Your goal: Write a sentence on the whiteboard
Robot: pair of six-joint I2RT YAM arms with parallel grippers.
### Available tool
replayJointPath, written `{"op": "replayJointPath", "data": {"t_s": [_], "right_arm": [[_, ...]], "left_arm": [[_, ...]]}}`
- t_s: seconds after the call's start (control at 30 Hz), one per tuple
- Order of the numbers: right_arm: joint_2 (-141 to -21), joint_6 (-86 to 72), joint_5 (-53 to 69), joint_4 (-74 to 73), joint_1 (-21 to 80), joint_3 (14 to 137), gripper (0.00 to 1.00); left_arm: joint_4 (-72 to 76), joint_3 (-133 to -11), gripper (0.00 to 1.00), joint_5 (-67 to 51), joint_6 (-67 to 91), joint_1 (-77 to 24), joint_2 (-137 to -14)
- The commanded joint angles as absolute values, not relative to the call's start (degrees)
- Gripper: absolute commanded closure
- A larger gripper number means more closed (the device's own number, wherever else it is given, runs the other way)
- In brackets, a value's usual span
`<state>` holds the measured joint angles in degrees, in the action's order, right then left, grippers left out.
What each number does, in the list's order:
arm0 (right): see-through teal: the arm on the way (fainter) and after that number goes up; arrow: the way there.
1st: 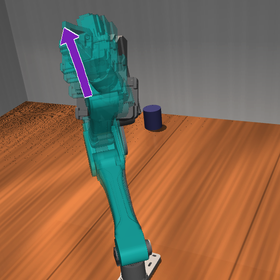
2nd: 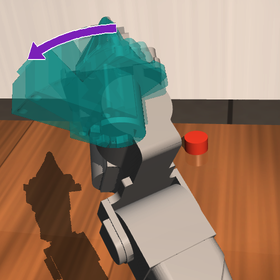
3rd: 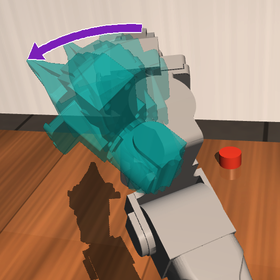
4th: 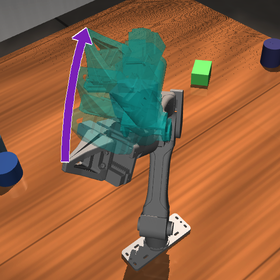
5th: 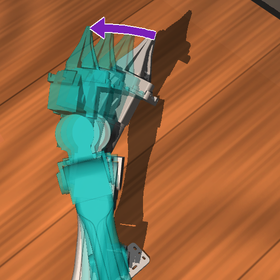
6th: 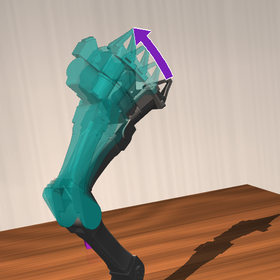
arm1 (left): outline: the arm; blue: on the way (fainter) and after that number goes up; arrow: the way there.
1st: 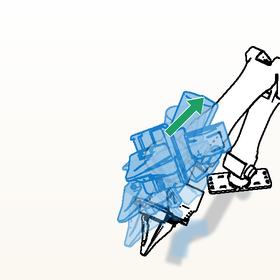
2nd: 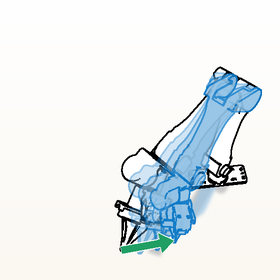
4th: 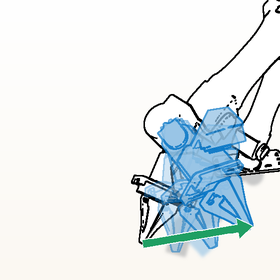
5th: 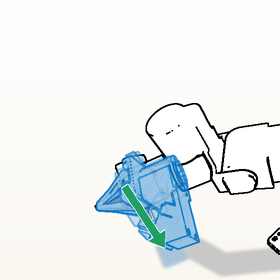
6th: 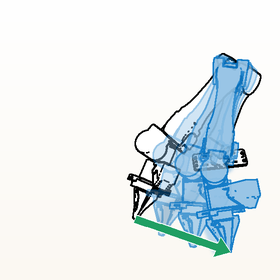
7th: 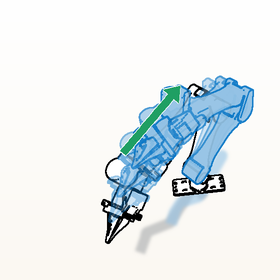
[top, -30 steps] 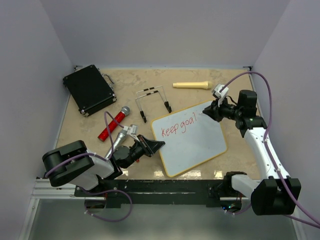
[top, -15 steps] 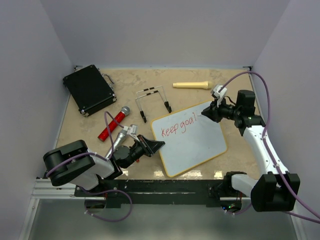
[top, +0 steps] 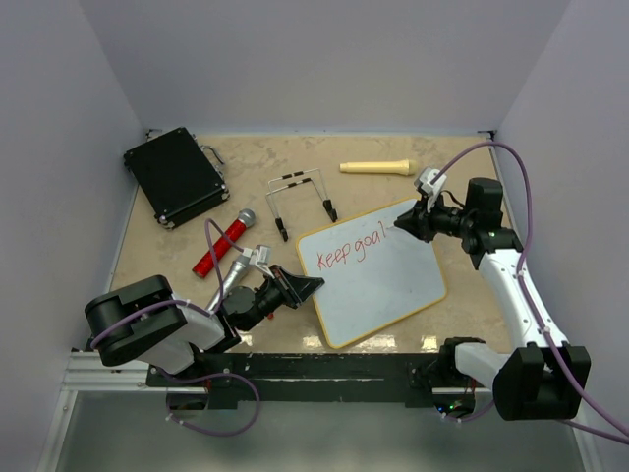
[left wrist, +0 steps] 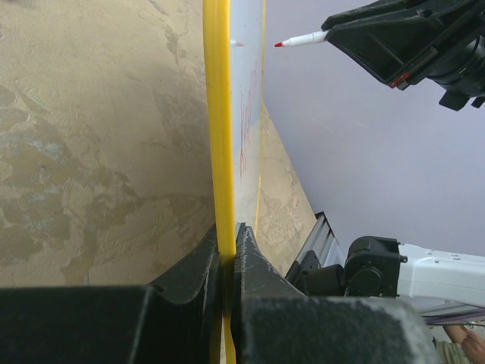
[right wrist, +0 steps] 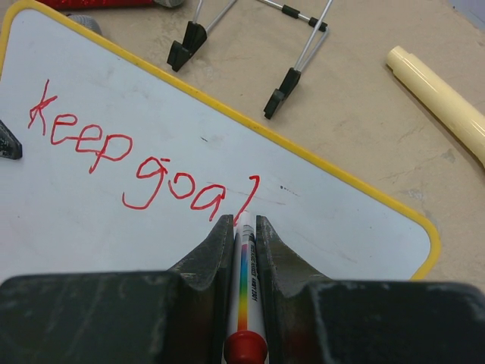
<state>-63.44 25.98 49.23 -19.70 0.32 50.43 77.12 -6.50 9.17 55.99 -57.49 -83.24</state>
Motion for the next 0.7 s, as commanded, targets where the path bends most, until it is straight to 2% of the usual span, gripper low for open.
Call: {"op": "replayJointPath", "data": {"t_s": [0.0, 0.67], "right_arm": [[-61.5, 26.5, 51.2, -18.8, 0.2, 50.3, 1.00], [-61.8, 25.6, 49.9, -17.9, 0.2, 49.8, 1.00]], "left_arm": [[83.8, -5.1, 1.00, 8.2, 50.0, -57.5, -83.4], [83.9, -4.6, 1.00, 8.4, 50.4, -57.5, -83.0]]}}
